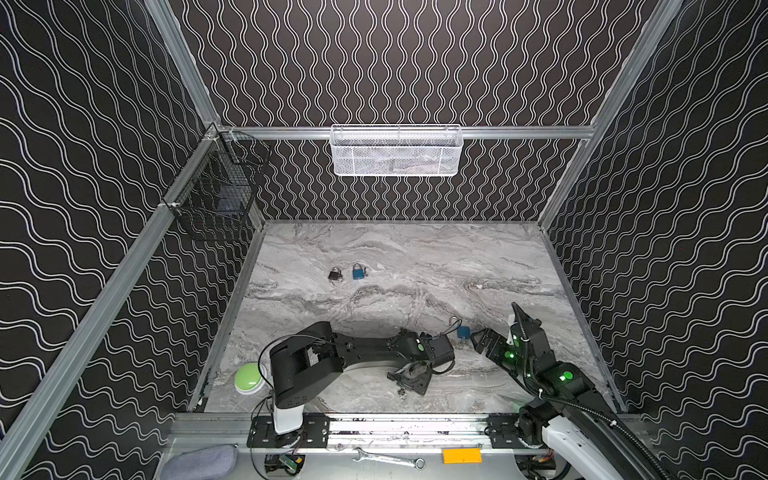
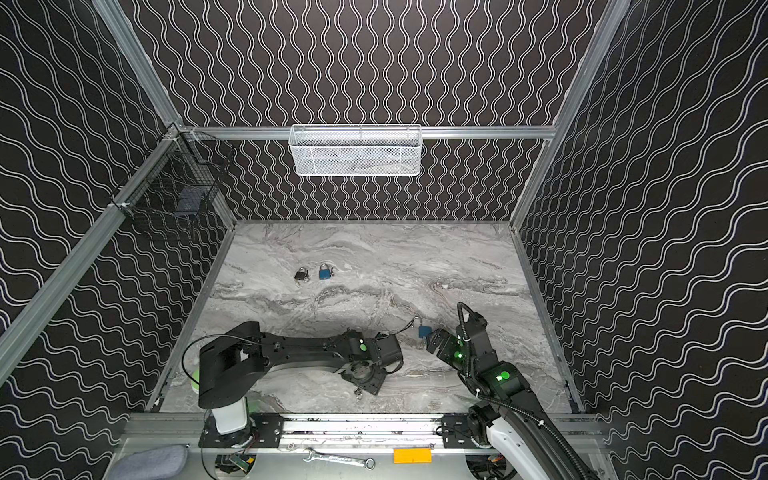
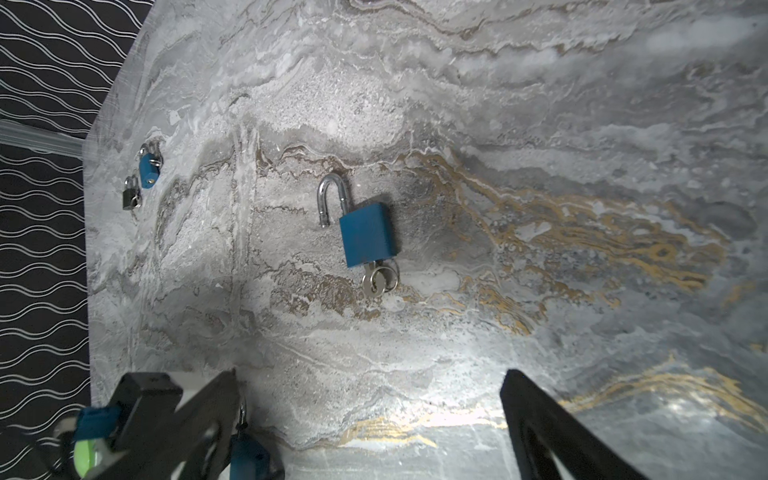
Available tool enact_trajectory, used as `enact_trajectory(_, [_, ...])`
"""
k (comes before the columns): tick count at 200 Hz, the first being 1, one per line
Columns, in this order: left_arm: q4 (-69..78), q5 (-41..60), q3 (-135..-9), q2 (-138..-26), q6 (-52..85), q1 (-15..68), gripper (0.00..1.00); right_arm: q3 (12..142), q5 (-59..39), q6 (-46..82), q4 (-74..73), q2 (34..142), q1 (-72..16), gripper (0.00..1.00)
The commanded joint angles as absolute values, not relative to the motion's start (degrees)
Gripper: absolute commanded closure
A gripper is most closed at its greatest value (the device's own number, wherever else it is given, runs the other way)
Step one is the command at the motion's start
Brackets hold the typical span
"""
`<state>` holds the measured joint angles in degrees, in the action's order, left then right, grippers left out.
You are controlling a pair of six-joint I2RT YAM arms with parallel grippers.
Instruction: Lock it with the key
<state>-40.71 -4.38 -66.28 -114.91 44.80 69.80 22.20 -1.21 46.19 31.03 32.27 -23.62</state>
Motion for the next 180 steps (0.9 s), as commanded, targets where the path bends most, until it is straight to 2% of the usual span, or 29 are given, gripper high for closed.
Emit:
enact_trajectory(1, [-38.90, -3.76, -65.37, -115.45, 45.00, 69.18, 0.45, 22.02, -3.32, 45.60, 29.97, 31.15, -23.72, 0.00])
enact_trajectory(49, [-40.54, -4.98, -65.65, -114.30, 45.37, 68.05, 0.57, 21.06, -7.18, 44.25, 27.04, 28.43, -23.71, 0.00])
enact_trajectory(94, [-38.70, -4.08, -66.44, -109.93, 45.16, 65.83, 0.61, 19.51, -9.17, 43.70, 23.67, 22.92, -23.72, 0.00])
enact_trajectory(131, [-35.22, -1.70, -66.05, -104.51, 45.34, 59.37, 0.63, 17.88, -9.79, 44.11, 19.41, 18.49, -23.73, 0.00])
enact_trajectory(153, [-33.62, 0.08, -66.76, -101.28, 46.39, 54.55, 0.63, 16.23, -13.17, 43.54, 13.11, 19.81, -23.70, 0.00])
enact_trajectory(180, [-32.07, 1.20, -70.14, -99.91, 46.32, 50.75, 0.63, 13.76, -18.71, 43.02, 0.82, 26.29, -23.81, 0.00])
